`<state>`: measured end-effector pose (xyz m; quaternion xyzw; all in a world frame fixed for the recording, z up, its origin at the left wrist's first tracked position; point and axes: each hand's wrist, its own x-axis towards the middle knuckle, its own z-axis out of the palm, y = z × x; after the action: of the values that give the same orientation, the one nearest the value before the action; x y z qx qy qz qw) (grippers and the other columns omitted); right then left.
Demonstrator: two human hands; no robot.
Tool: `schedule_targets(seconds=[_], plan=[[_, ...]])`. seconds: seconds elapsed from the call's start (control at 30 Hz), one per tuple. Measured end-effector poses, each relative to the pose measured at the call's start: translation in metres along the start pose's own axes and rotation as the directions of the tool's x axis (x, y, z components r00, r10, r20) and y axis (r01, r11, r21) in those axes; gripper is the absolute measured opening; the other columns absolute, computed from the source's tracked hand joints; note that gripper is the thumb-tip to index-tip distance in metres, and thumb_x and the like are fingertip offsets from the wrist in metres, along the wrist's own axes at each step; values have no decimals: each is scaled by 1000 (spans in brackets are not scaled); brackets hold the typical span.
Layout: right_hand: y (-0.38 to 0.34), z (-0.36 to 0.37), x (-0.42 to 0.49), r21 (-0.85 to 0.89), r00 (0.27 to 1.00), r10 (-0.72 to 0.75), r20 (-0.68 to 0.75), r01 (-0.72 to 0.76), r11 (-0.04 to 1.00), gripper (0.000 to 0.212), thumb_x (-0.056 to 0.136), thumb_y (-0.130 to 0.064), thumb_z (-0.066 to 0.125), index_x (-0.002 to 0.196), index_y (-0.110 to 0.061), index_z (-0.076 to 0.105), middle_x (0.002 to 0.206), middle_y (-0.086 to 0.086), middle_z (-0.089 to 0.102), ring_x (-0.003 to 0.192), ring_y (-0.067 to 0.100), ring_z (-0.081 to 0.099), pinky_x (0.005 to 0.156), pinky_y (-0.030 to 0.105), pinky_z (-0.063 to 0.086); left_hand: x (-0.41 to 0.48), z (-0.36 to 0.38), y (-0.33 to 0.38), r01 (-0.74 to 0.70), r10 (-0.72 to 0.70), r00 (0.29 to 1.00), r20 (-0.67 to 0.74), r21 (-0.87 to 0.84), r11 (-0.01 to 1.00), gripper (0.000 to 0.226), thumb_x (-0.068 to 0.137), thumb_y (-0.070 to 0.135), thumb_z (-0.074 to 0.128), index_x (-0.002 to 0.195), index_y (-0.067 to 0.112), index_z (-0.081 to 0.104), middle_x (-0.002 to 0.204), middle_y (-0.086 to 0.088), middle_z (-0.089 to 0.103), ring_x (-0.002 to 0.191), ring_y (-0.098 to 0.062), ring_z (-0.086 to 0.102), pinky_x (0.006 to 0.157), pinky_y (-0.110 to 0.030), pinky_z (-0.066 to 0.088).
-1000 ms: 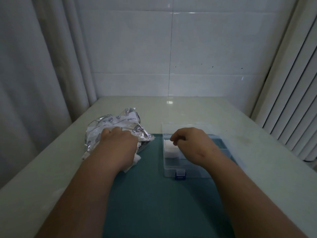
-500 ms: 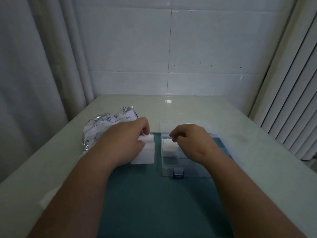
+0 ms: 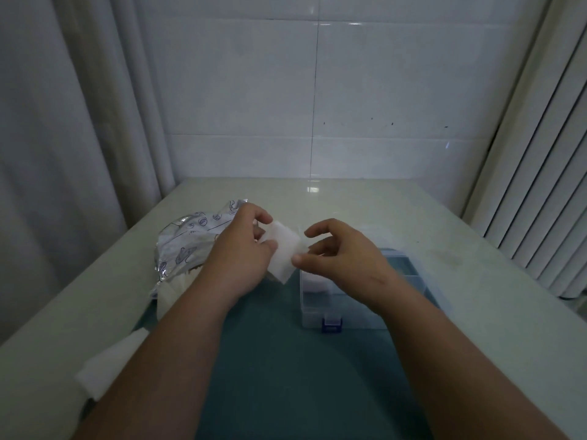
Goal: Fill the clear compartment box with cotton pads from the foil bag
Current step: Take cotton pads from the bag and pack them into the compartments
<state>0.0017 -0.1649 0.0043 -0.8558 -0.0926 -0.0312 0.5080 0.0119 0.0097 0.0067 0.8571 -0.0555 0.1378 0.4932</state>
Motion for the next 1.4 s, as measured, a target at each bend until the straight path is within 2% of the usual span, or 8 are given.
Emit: schedule_targets(seconds=[0.13,0.33,0.57,0.8,0.97,1.13,1.27,1.4], plan=[[1,1,3,29,998,16,-62,-14,999,49,74,-36,81,111,-34,50,107,-12,60,89,8,63,74,27,56,-1,4,3,81,-76,997,32,-232,969,28,89,10,60,99,35,53,94,-1,65,85,-25,65,78,-48,54],[3,0,5,136,993,72,-96,-59,989,43,79,-40,75,111,-31,48,102,-6,65,90,15,64,81,37,57,-2,11,7,181,-146,983,110,-488,854,29,88,-2,61,101,24,56,92,-9,63,78,-27,63,69,-42,49],[1,-1,4,208,988,81,-129,-53,977,36,79,-34,76,104,-26,52,94,0,68,82,16,68,63,25,56,-3,13,11,296,-172,953,250,-643,707,12,91,4,60,99,9,54,96,-15,65,83,-28,67,73,-44,56],[-1,-6,3,525,985,168,-28,-128,841,19,94,-21,60,106,-6,60,93,14,68,79,27,67,72,39,58,-3,12,9,317,-144,943,302,-674,667,36,85,-14,58,110,12,49,101,-20,66,84,-28,66,72,-39,56],[1,-8,5,465,975,218,-27,-181,867,10,91,-8,59,95,-3,67,97,17,69,89,30,69,81,41,60,-2,11,11,353,-160,933,323,-735,578,45,86,-17,52,118,14,49,87,-12,66,76,-25,66,73,-42,55],[2,-13,7,456,942,215,-258,-78,886,10,92,-9,60,97,-11,69,96,7,69,93,24,67,83,37,59,2,13,7,299,-248,952,182,-732,612,47,85,-13,58,118,19,50,100,-9,61,84,-25,64,86,-52,52],[-1,-14,4,535,960,141,-243,11,845,11,93,-11,61,100,-13,69,95,4,72,91,20,69,81,32,59,1,17,4,206,-219,974,51,-588,782,52,80,-3,70,117,27,49,105,-8,64,91,-27,66,86,-48,54],[-5,-7,3,460,958,82,-275,56,886,7,87,-11,70,93,-14,69,89,4,73,83,18,71,67,24,59,-3,23,7,205,-189,978,89,-578,790,52,76,-1,74,112,30,51,99,-9,66,87,-27,67,78,-43,54]])
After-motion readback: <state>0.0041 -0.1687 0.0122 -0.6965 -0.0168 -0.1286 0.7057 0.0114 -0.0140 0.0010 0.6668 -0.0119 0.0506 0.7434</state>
